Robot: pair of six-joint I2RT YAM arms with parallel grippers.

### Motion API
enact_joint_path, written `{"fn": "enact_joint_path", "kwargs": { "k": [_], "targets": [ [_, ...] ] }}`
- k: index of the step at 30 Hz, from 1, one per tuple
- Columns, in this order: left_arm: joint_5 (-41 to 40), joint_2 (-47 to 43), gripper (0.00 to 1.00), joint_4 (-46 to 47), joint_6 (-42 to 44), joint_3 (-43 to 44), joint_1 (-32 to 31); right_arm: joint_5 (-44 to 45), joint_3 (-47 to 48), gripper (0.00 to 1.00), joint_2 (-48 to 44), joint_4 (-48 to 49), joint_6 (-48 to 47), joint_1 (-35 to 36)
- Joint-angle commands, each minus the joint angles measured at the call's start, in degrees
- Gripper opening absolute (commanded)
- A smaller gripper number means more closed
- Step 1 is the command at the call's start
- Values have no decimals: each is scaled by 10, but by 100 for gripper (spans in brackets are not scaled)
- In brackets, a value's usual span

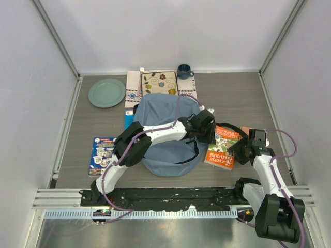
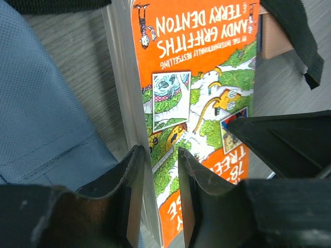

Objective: Pack the student bag
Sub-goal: Pick up the book from the center of the board.

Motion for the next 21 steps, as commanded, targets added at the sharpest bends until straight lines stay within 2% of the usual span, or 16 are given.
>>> {"fn": "enact_joint_path", "kwargs": {
  "k": [1,5,7,10,14,17,18,20,21],
  "targets": [
    [70,-55,33,81,-13,8,-22,-65,-8,49,-1,39,3,5],
    [86,-47,34,95,-22,6,-21,-70,-9,49,1,42,1,5],
    [99,-43,36,105,-30,-1,-22,-71,-9,49,1,42,1,4],
    [104,-31,46,113,-46,-5,-22,-73,-9,49,1,43,-1,5],
    [93,-15,48,81,-51,-2,-22,-72,-8,49,1,43,-3,4],
    [77,-13,37,61,-49,-3,-21,-71,-7,49,0,41,-2,5],
    [73,-13,29,58,-48,-3,-21,-72,-6,49,0,41,-3,4],
    [67,-13,19,47,-41,1,-21,-72,-4,49,-2,40,-4,5],
    [65,-10,7,42,-38,3,-20,-73,0,50,-5,39,-7,5]
  ]
}}
